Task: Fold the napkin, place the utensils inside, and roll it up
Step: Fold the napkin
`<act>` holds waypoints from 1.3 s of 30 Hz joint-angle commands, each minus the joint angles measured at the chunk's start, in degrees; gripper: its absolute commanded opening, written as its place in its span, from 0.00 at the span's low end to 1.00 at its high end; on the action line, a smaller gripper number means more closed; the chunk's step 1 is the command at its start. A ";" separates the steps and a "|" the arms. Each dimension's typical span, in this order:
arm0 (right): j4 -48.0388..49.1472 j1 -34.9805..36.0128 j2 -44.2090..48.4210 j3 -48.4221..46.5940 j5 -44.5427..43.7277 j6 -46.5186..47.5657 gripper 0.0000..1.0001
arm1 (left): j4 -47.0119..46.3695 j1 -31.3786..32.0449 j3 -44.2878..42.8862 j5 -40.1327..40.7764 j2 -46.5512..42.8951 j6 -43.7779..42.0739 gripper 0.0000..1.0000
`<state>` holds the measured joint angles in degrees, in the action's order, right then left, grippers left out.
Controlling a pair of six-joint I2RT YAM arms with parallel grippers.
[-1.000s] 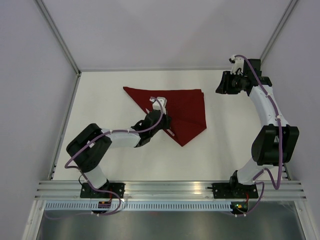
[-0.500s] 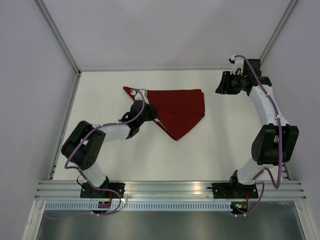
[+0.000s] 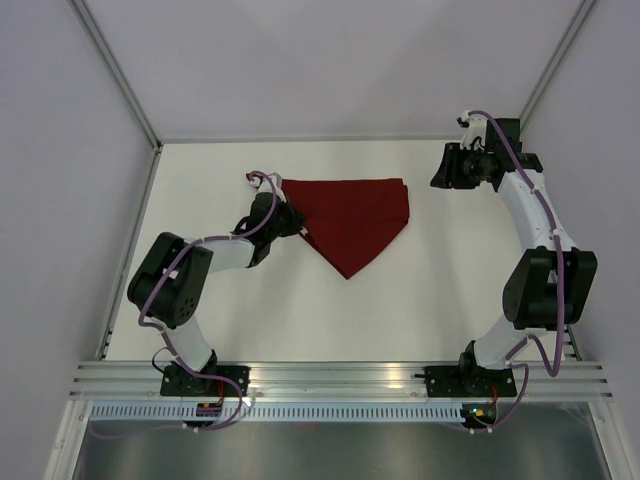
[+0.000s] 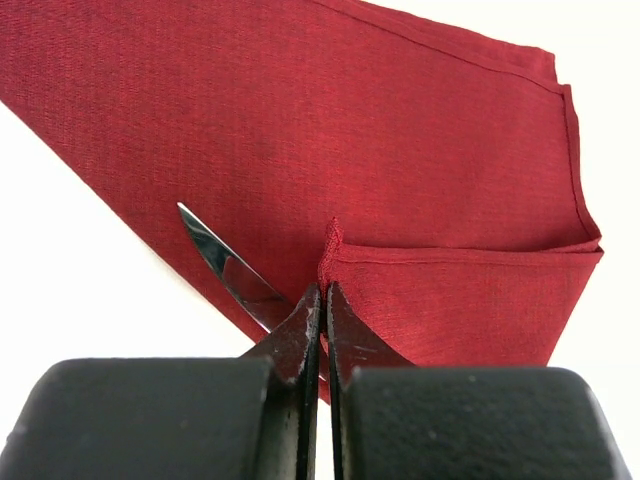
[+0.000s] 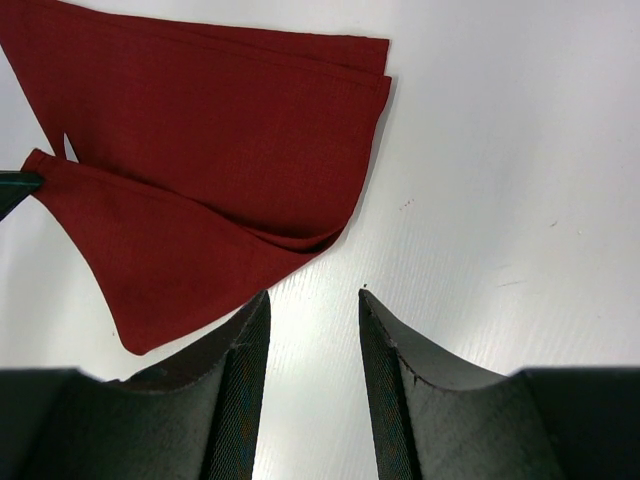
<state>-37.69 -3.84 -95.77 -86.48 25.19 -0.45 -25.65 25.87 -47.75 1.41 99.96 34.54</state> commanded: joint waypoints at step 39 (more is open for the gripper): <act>0.08 0.76 -1.70 0.08 0.74 -0.08 0.47 | 5.17 -16.72 -8.59 -5.01 0.85 7.81 0.58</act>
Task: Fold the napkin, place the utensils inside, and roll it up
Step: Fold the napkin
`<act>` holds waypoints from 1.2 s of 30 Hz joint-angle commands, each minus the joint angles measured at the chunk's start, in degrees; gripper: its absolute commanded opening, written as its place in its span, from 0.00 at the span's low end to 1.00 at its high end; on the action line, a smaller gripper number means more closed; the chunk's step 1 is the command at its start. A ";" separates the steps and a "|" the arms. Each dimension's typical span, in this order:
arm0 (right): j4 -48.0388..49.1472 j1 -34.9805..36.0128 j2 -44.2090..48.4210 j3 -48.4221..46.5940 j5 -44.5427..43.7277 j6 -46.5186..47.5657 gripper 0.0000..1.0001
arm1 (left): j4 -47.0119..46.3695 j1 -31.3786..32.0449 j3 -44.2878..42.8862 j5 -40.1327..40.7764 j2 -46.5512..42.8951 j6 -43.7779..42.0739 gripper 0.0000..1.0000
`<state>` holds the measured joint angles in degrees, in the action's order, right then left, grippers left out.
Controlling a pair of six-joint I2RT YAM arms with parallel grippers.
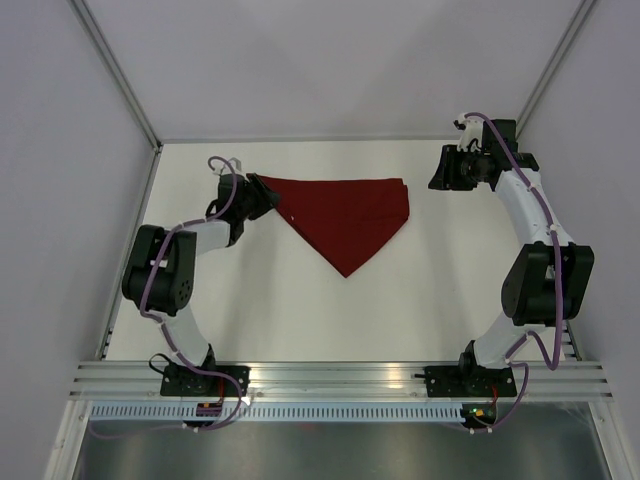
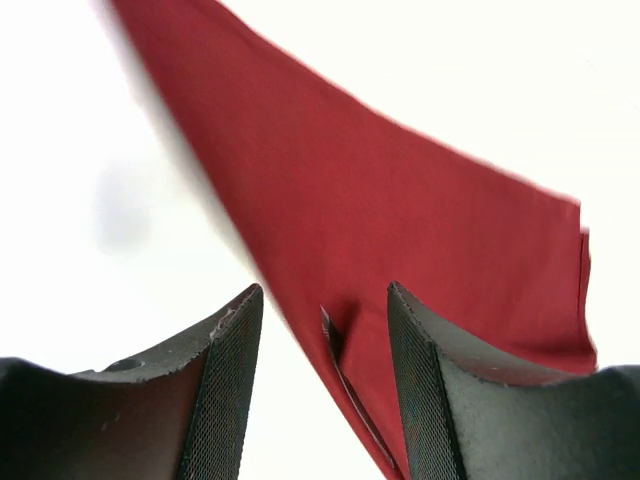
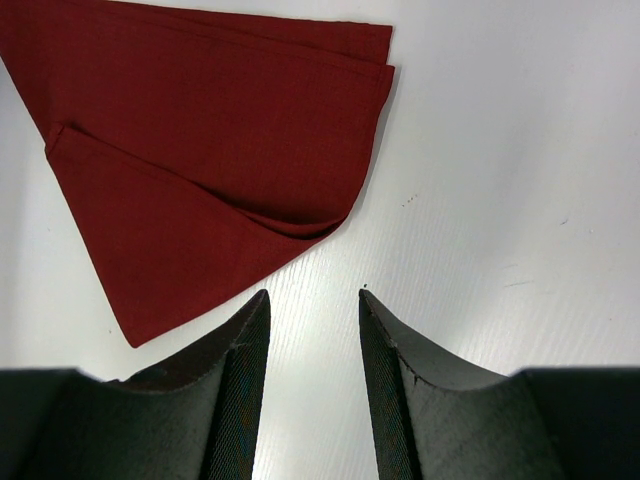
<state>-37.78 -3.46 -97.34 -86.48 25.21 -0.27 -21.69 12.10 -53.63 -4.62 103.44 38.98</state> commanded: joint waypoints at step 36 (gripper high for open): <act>-0.10 1.09 -2.33 -0.71 0.89 -0.17 0.45 | 21.34 -8.93 -34.09 2.51 24.18 5.32 0.14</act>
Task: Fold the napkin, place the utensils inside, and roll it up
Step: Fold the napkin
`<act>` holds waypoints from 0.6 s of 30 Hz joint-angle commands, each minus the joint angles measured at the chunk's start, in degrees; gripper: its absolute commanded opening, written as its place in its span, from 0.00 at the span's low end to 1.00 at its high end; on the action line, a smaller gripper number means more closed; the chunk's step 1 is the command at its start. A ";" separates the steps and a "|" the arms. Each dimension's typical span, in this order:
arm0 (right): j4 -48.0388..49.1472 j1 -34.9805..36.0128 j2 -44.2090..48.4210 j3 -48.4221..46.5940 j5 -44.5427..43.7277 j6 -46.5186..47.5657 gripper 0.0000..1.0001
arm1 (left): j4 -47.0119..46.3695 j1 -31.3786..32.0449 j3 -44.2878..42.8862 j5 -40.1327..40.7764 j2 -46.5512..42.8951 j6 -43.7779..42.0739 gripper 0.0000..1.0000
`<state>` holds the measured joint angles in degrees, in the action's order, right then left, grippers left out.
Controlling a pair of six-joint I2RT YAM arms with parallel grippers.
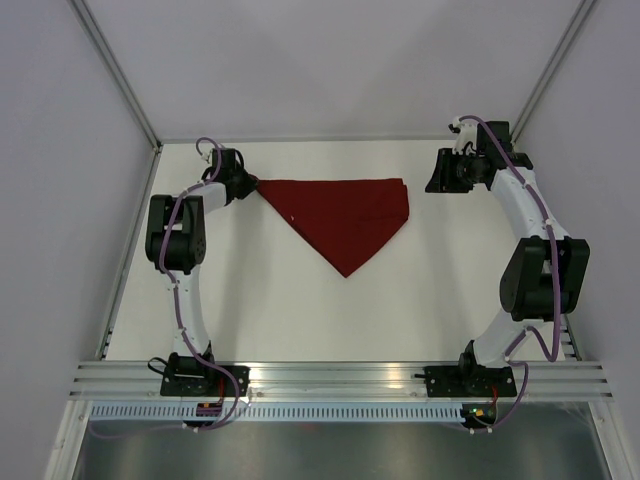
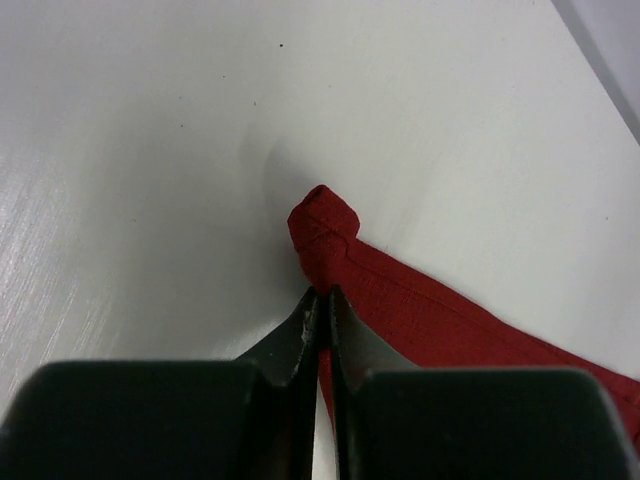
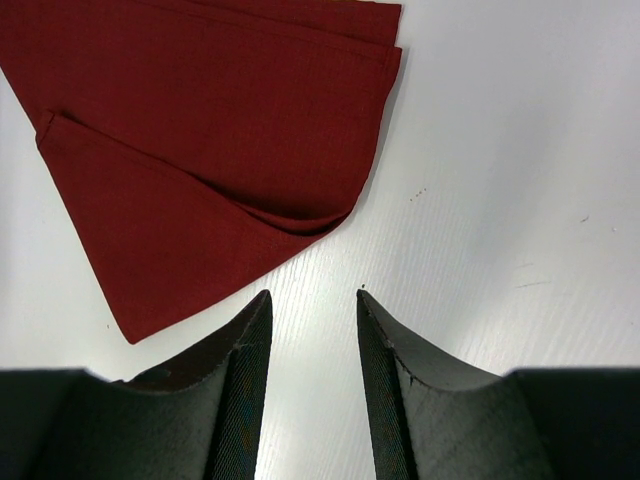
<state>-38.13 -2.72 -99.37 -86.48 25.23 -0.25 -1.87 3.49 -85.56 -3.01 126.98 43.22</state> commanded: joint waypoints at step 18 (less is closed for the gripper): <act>-1.07 3.94 -0.56 -1.32 0.34 2.01 0.45 | -20.33 -2.96 14.62 -11.21 -15.17 -2.87 0.02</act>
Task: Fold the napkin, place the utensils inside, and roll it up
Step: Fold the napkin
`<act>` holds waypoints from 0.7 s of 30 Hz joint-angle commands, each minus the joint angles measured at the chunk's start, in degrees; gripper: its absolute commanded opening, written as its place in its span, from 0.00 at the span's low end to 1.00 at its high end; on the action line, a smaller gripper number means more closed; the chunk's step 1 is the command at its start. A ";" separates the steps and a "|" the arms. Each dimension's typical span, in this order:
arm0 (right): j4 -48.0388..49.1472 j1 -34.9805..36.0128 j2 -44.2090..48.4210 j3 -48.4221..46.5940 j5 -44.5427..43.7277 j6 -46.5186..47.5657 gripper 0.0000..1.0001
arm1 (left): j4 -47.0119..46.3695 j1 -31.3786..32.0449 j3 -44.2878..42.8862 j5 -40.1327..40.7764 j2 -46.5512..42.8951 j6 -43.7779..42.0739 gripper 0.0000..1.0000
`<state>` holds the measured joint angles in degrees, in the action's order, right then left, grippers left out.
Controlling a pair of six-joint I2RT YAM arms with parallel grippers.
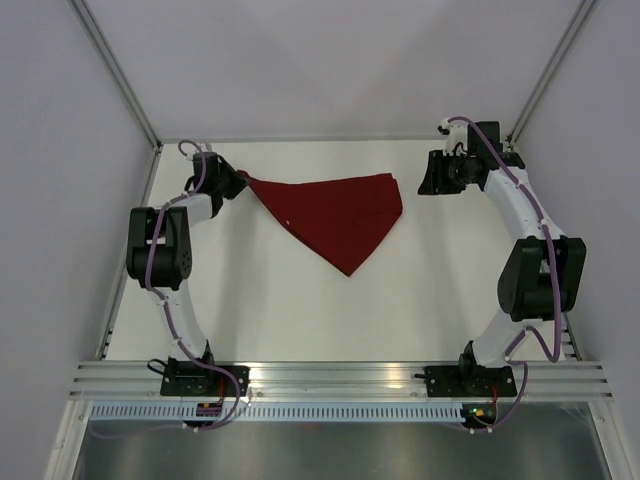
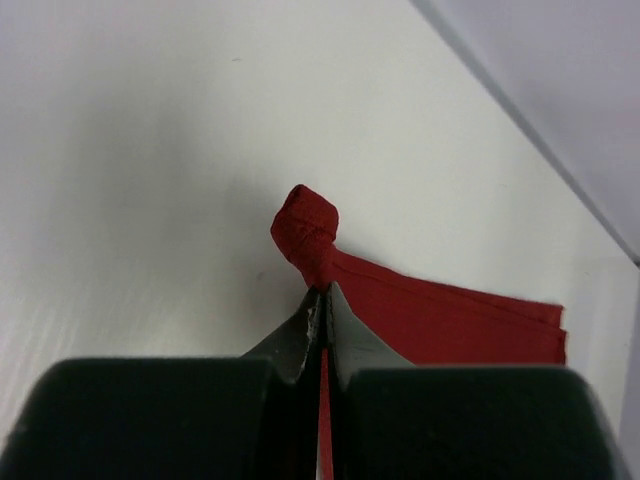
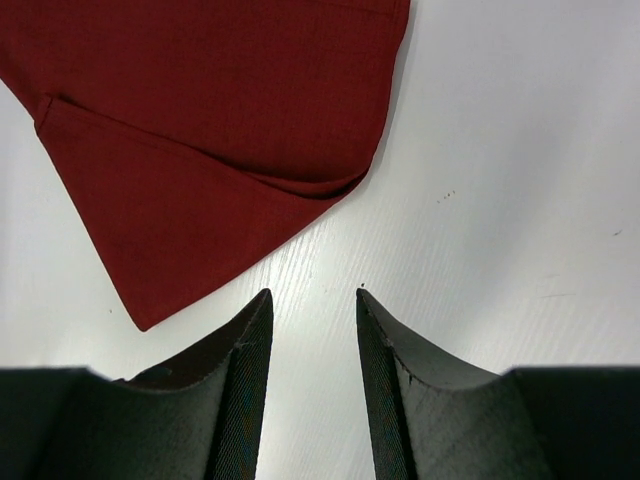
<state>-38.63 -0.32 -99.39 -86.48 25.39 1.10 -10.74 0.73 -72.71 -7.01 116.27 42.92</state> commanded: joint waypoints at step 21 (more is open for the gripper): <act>-0.83 5.68 -1.24 -1.94 -2.54 1.45 0.44 | -21.88 18.86 15.93 -44.33 -6.75 -18.46 0.02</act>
<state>-38.85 4.91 -100.44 -86.50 23.59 2.31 -33.63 19.16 -57.39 -48.07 112.64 32.71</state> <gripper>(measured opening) 0.444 0.026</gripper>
